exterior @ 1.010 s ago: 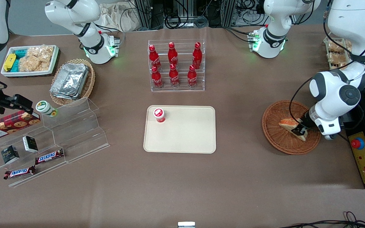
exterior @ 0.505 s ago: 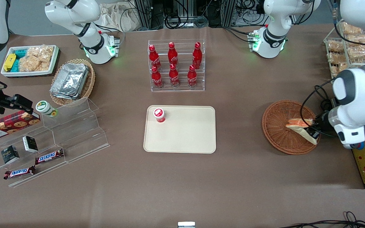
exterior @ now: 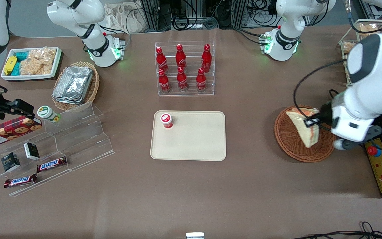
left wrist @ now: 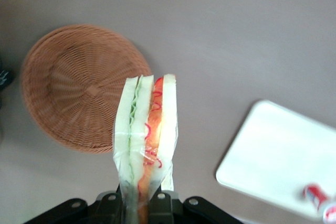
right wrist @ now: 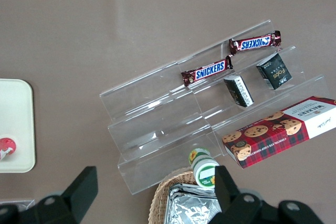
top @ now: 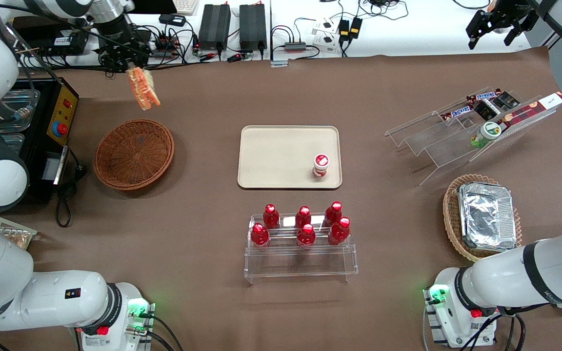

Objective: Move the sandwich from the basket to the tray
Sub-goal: 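Carry the sandwich with the left gripper over the white tray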

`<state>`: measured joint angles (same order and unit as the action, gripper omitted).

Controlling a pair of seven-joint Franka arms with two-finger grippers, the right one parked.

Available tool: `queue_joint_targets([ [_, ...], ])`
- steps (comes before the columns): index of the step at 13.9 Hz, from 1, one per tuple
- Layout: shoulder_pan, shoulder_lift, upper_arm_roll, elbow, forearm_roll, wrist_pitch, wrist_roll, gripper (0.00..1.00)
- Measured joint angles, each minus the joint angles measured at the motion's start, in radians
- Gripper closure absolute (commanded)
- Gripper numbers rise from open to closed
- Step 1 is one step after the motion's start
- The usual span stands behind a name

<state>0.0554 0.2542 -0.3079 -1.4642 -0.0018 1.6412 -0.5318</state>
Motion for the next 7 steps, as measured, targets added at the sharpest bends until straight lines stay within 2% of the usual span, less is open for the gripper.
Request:
queue_joint_targets([
  [4,-0.007,0.104,-0.168,0.011,0.012,0.095,0.034,1.00],
  [7,-0.053,0.223,-0.190,0.010,0.019,0.204,0.036,1.00],
])
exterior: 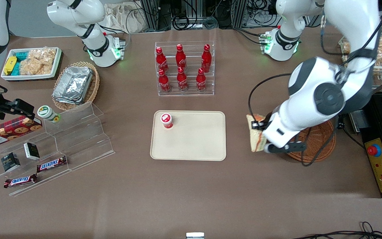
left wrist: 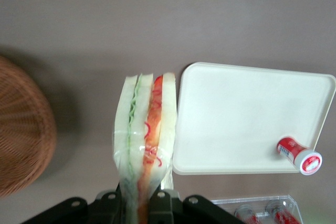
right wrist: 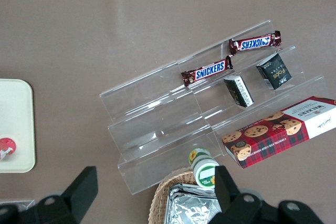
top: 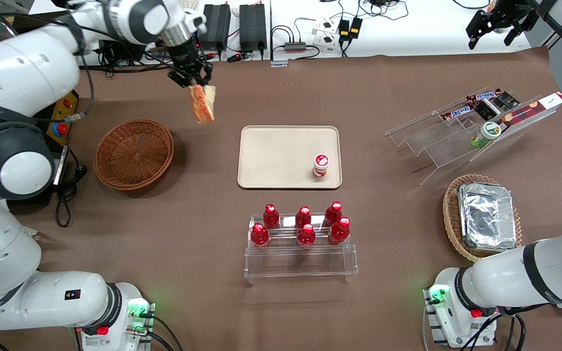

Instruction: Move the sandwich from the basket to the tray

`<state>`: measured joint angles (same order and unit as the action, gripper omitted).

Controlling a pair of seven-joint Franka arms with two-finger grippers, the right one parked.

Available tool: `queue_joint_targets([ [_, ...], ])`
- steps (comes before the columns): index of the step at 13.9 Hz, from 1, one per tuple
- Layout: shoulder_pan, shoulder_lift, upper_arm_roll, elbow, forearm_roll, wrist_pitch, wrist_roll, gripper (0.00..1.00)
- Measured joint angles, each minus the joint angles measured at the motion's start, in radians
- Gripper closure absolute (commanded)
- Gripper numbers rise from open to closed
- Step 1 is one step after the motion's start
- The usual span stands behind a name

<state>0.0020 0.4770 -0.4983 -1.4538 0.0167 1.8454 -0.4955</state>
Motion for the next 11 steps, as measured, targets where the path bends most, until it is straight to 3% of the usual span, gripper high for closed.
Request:
queue_joint_targets([
  [5,-0.120,0.197,-0.001,-0.014,0.036,0.244,-0.091,1.00],
  [9,-0.207,0.288,-0.001,-0.046,0.181,0.338,-0.235,1.00],
  [10,-0.219,0.299,-0.001,-0.046,0.199,0.340,-0.256,0.80],
  [11,-0.227,0.305,-0.001,-0.046,0.206,0.340,-0.268,0.35],
])
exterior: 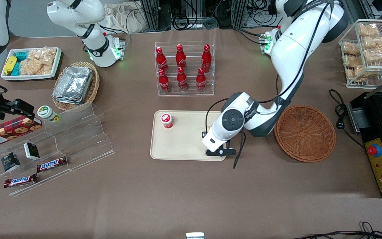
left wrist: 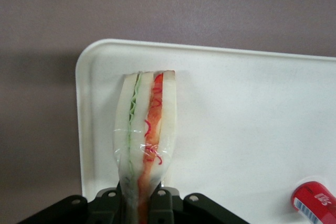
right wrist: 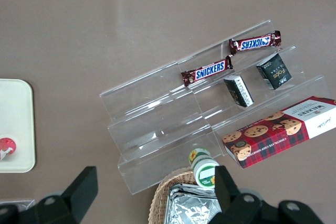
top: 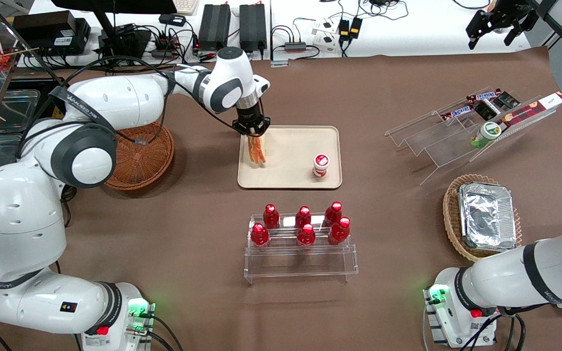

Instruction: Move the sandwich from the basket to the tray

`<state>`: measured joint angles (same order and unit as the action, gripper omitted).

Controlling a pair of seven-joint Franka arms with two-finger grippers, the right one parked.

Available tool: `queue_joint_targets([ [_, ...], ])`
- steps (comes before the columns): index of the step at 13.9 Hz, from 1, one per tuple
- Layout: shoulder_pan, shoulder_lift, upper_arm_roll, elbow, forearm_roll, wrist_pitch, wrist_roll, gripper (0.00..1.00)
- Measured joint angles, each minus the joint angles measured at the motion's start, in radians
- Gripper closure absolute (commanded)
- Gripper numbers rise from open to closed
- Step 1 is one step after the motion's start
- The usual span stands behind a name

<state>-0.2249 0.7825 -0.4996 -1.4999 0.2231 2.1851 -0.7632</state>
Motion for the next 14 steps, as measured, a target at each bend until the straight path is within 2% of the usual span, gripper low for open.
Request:
queue_joint_targets([
  [1,-0.007,0.004,0.000,0.000,0.002,0.000,-0.004,0.00],
  [6,-0.005,-0.020,0.000,0.018,0.003,-0.044,-0.011,0.00],
  [11,0.090,-0.199,0.000,0.040,-0.052,-0.108,-0.023,0.00],
  [14,0.139,-0.294,0.002,0.039,-0.055,-0.235,-0.024,0.00],
])
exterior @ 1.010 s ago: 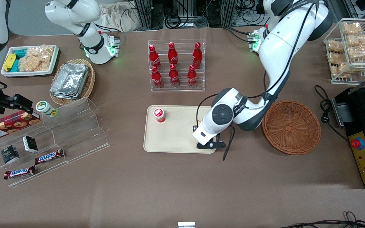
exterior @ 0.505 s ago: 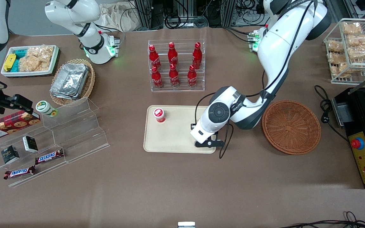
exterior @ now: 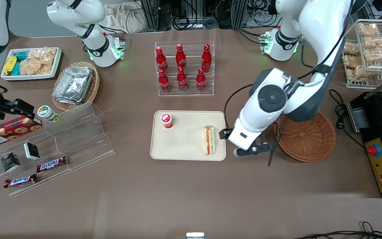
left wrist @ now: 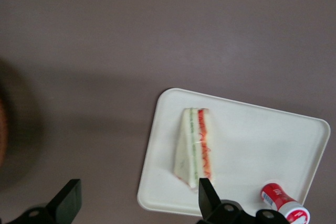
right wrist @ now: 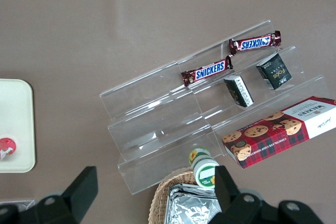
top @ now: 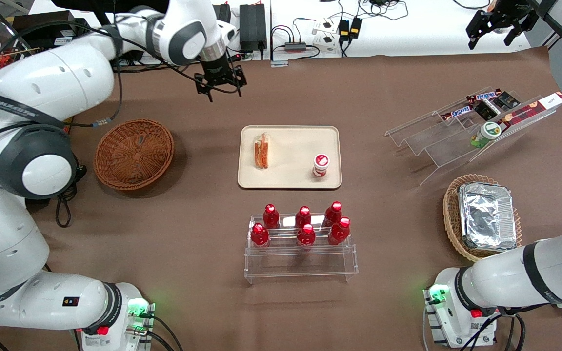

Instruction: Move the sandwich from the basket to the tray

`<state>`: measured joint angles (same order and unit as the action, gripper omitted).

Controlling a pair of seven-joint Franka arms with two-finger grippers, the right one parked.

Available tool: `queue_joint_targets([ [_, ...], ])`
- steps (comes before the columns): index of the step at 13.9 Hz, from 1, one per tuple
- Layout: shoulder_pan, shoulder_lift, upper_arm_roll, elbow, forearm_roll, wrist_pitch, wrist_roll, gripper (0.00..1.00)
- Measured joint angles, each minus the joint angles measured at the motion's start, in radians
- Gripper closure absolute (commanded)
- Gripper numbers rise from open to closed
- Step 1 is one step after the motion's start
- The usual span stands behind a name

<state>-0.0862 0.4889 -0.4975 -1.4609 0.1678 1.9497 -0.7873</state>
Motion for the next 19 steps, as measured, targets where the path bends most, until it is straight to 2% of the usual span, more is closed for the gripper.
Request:
queue_joint_targets([
  [3,0.075,-0.065,0.000,-0.009,-0.007,-0.058,0.028,0.00],
  [6,0.125,-0.154,0.016,-0.092,-0.007,-0.078,0.160,0.00],
  [9,0.148,-0.287,0.140,-0.217,-0.081,-0.087,0.404,0.00],
  [11,0.154,-0.346,0.227,-0.254,-0.102,-0.146,0.599,0.00],
  [16,0.162,-0.379,0.359,-0.258,-0.107,-0.238,0.957,0.00],
  [19,0.171,-0.374,0.399,-0.204,-0.107,-0.280,1.058,0.00],
])
